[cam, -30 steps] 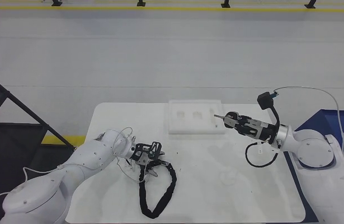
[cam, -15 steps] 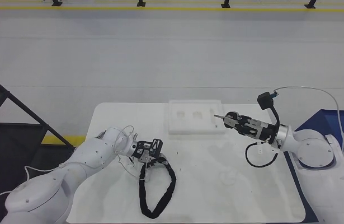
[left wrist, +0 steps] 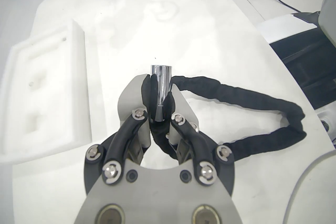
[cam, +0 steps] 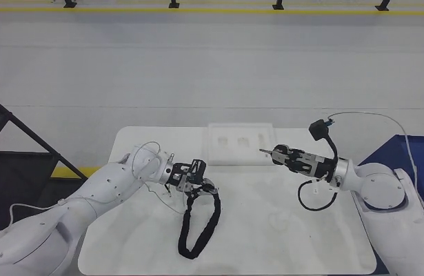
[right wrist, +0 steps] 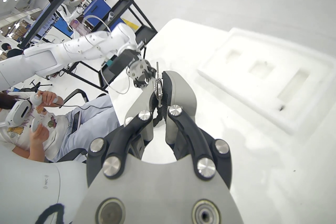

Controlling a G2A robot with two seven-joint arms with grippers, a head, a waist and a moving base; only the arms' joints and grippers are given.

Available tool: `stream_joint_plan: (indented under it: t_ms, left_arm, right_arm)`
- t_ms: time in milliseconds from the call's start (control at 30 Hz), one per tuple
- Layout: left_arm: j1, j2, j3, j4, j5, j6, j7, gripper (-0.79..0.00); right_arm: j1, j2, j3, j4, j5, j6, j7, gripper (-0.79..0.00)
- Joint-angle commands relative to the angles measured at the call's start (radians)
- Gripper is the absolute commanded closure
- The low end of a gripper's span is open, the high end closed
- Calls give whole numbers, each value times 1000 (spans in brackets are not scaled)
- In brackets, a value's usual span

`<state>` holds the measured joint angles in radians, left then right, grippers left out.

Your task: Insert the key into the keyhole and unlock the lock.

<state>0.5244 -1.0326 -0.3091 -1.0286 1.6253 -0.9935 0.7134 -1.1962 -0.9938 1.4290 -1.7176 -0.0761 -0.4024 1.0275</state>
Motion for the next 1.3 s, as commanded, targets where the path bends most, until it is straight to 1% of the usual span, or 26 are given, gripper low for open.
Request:
stream_joint_plan:
  t_ms: [0, 133, 267, 367, 533, 667, 733, 1100, 1200, 1267]
  left_arm:
    - [9, 16, -37, -59, -37, 15, -60, 0]
    - [40, 46, -110, -167, -127, 29, -169, 0]
    - [72, 73, -179, -254, -215, 31, -264, 0]
    - [90, 87, -222, -313, -264, 37, -332, 0]
    - [114, 96, -268, -409, -299, 76, -434, 0]
    - [126, 92, -282, -467, -295, 112, -464, 0]
    - [128, 89, -284, -479, -280, 128, -459, 0]
    - [128, 89, -284, -479, -280, 128, -459, 0]
    - [128, 89, -284, -479, -280, 128, -459, 0]
    - [146, 89, -294, -481, -278, 165, -463, 0]
  right_arm:
    - [13, 1, -20, 9, 22, 28, 52, 0]
    - [17, -1, -60, 13, 32, 36, 61, 0]
    - [13, -2, -88, 3, 24, 78, 56, 0]
    - [4, 1, -98, -27, -3, 113, 67, 0]
    - [-41, 11, -57, -109, -13, 169, 67, 0]
    - [-89, 20, -2, -178, 29, 201, 77, 0]
    - [-89, 20, -2, -178, 29, 201, 77, 0]
    - [-89, 20, -2, -178, 29, 201, 77, 0]
    - [-96, 22, -6, -185, 10, 236, 85, 0]
    - [-93, 25, -1, -207, -2, 267, 96, 0]
